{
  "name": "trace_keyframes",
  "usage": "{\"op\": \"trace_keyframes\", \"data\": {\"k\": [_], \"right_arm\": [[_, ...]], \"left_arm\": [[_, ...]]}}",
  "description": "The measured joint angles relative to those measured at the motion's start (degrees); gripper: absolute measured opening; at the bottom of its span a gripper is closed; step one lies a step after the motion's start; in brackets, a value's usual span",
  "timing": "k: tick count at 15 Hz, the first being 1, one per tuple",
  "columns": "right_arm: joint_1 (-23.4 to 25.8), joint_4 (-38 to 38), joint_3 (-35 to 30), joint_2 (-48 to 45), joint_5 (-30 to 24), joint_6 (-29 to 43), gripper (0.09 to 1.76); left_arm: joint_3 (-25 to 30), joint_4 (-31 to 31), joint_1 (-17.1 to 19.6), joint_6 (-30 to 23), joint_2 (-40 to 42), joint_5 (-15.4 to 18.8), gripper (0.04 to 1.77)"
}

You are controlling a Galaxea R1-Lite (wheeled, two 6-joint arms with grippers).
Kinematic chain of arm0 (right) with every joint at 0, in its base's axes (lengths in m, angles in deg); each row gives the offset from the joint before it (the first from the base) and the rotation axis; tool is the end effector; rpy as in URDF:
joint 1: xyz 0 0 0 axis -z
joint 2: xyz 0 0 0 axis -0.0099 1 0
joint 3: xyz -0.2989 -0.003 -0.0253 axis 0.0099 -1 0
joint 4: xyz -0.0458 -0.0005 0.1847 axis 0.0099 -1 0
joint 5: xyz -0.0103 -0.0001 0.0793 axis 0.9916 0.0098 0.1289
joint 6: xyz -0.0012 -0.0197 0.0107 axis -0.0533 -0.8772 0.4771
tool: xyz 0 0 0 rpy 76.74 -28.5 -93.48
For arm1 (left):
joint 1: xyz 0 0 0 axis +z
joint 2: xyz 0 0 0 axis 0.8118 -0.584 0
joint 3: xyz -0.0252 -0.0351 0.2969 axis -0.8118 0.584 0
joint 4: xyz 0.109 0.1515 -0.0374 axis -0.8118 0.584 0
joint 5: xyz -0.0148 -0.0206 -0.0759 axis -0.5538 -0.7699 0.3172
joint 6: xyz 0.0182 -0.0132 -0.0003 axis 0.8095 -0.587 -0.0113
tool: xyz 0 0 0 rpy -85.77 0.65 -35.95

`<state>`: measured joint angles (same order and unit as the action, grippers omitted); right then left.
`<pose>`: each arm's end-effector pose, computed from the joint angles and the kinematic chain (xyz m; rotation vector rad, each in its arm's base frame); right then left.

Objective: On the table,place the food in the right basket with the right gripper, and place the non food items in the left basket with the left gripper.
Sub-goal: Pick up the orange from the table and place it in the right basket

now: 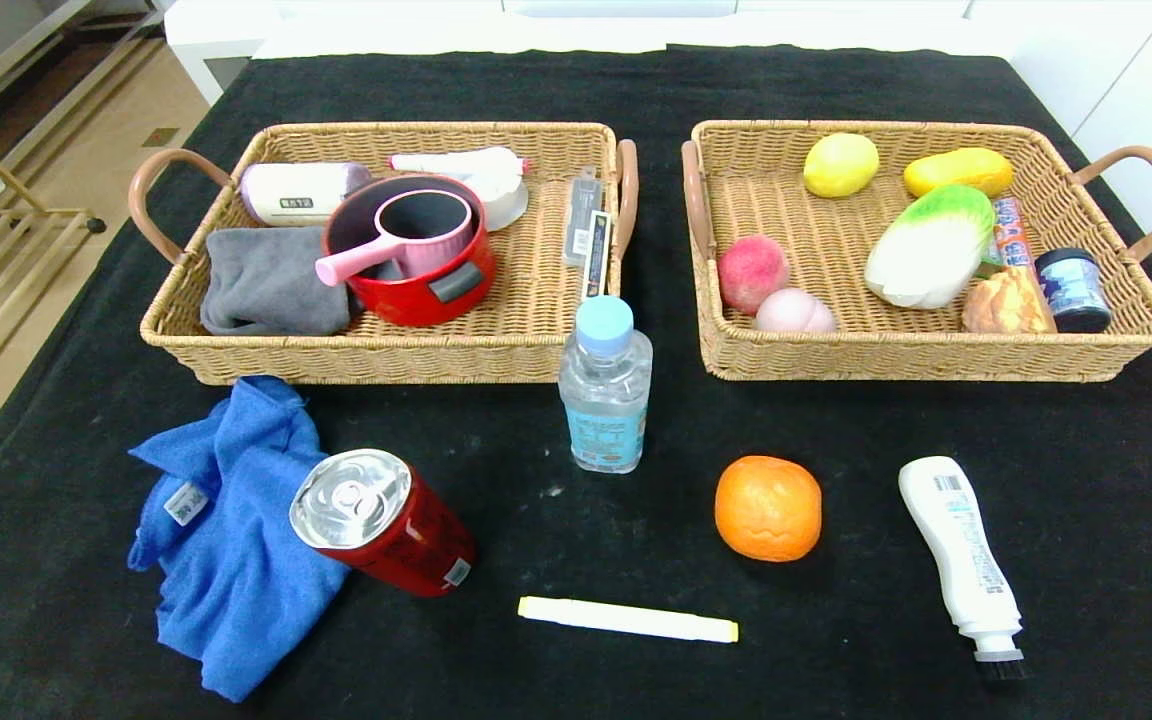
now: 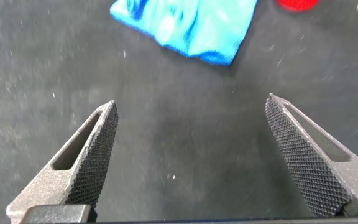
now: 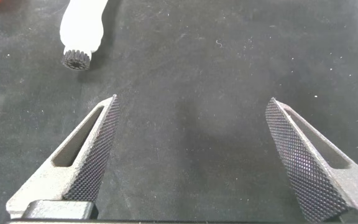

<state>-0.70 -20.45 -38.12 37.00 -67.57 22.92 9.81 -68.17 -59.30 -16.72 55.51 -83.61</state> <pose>0.0150 0.0027 0.2547 0.0199 -0.0306 0.1329 -0.0103 -0.0014 0.2496 0.1049 -0.1036 -0.1821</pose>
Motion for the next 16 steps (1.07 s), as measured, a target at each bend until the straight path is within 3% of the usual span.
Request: {"op": "trace_keyframes", "data": {"k": [14, 16], "right_arm": [[0.00, 0.00, 0.00, 0.00, 0.00, 0.00, 1.71], [0.00, 0.91, 3.17, 4.80, -3.58, 0.00, 1.71]], "left_arm": [[0.00, 0.00, 0.00, 0.00, 0.00, 0.00, 1.72], [-3.19, -0.09, -1.38, 0.16, -3.63, 3.63, 1.72]]}}
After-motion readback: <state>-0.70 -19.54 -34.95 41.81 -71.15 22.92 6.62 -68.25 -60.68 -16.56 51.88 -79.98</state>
